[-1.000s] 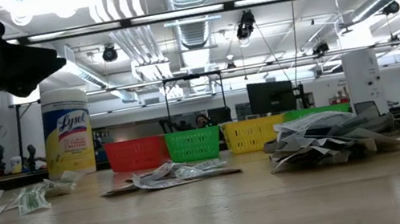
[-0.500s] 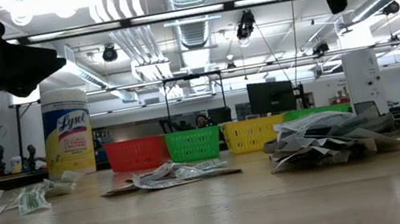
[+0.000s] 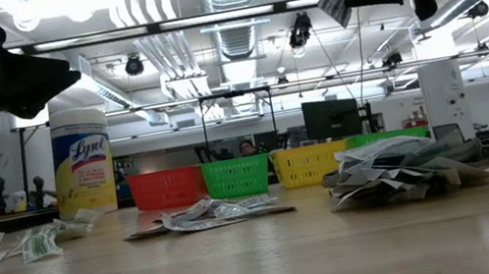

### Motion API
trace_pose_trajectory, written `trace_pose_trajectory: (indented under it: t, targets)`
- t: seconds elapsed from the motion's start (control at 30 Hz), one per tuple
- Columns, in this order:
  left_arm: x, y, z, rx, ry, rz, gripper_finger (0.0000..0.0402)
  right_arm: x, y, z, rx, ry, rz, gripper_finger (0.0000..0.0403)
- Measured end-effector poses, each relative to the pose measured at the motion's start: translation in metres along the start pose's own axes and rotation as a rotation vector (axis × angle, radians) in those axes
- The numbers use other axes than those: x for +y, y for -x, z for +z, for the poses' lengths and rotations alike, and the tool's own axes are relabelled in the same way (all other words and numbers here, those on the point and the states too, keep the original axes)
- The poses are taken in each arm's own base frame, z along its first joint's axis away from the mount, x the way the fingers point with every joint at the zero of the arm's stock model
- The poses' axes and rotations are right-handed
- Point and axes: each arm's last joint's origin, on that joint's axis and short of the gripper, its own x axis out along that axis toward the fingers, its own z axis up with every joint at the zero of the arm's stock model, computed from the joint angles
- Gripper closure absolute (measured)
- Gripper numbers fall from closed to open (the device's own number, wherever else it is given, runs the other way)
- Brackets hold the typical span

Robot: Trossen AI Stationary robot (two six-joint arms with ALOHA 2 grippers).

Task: Pick & Place First Aid Supplies
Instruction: Put the blue bandage into the right green bin

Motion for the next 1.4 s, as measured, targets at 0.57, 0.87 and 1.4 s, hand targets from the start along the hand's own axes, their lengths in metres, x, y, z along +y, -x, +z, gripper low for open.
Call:
trace_pose_trajectory:
  t: [0.57,0.87,1.4]
  targets:
    - [0.000,0.000,0.000,0.000,0.003,0.000,0.0243,-0.016,0.005,0.026,0.214,-0.010,-0.263,0.0394]
    - [0.000,0.000,0.000,0.001,0.003,0.000,0.0243,-0.017,0.012,0.066,0.319,0.016,-0.391,0.0394]
    - [0.000,0.000,0.000,0.002,0.003,0.000,0.0243,-0.016,-0.018,0.101,0.555,0.040,-0.501,0.0394]
